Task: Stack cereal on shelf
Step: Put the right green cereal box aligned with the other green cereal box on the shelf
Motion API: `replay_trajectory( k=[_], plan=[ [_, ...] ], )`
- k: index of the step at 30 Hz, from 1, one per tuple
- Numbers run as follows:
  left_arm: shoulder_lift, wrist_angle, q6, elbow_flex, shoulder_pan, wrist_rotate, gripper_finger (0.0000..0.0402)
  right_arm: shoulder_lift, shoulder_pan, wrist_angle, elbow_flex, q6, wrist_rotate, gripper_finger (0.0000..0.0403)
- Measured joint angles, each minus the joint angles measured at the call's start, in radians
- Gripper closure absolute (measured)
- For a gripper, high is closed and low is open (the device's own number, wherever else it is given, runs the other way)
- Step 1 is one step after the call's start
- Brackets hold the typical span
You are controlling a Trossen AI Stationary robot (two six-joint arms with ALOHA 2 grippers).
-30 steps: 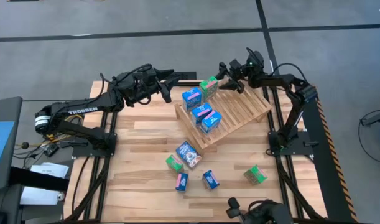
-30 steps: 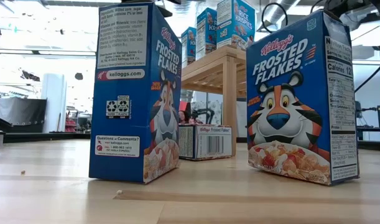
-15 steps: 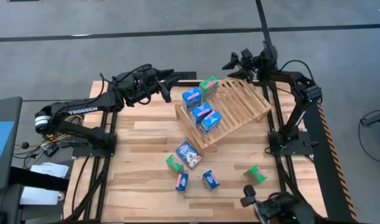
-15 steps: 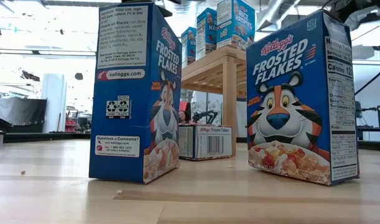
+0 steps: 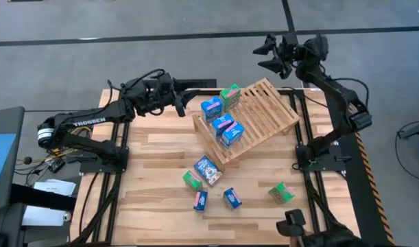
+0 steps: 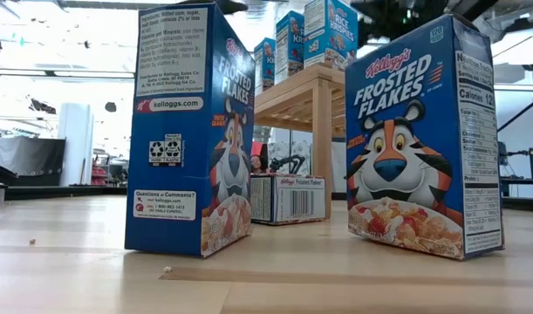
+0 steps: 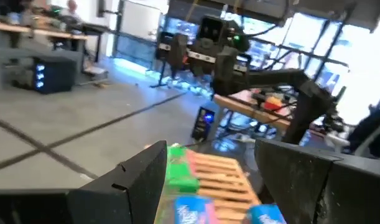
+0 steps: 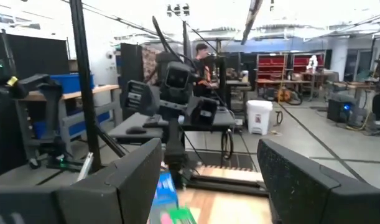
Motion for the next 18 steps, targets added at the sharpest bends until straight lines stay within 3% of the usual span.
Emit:
replay_trajectory(
  k=[6, 10, 13, 16, 18],
  plan=[
    [-0.025, -0.374, 0.002, 0.150, 0.001, 0.080, 0.0168, -0.069, -0.007, -0.421, 0.138, -0.205, 0.072, 0.0111],
    [-0.024, -0.632, 0.003, 0.244, 0.001, 0.092, 0.0168, -0.091, -0.007, -0.814, 0.264, -0.454, 0.201, 0.0111],
    [-0.022, -0.745, 0.003, 0.270, 0.001, 0.143, 0.0168, -0.093, 0.012, -1.193, 0.385, -0.704, 0.402, 0.0111],
    [-0.022, -0.826, 0.003, 0.274, 0.001, 0.208, 0.0168, -0.077, 0.070, -1.525, 0.511, -0.917, 0.709, 0.0111],
    [-0.021, -0.891, 0.000, 0.275, 0.000, 0.231, 0.0168, -0.064, 0.116, -1.702, 0.578, -0.972, 0.892, 0.0111]
  ],
)
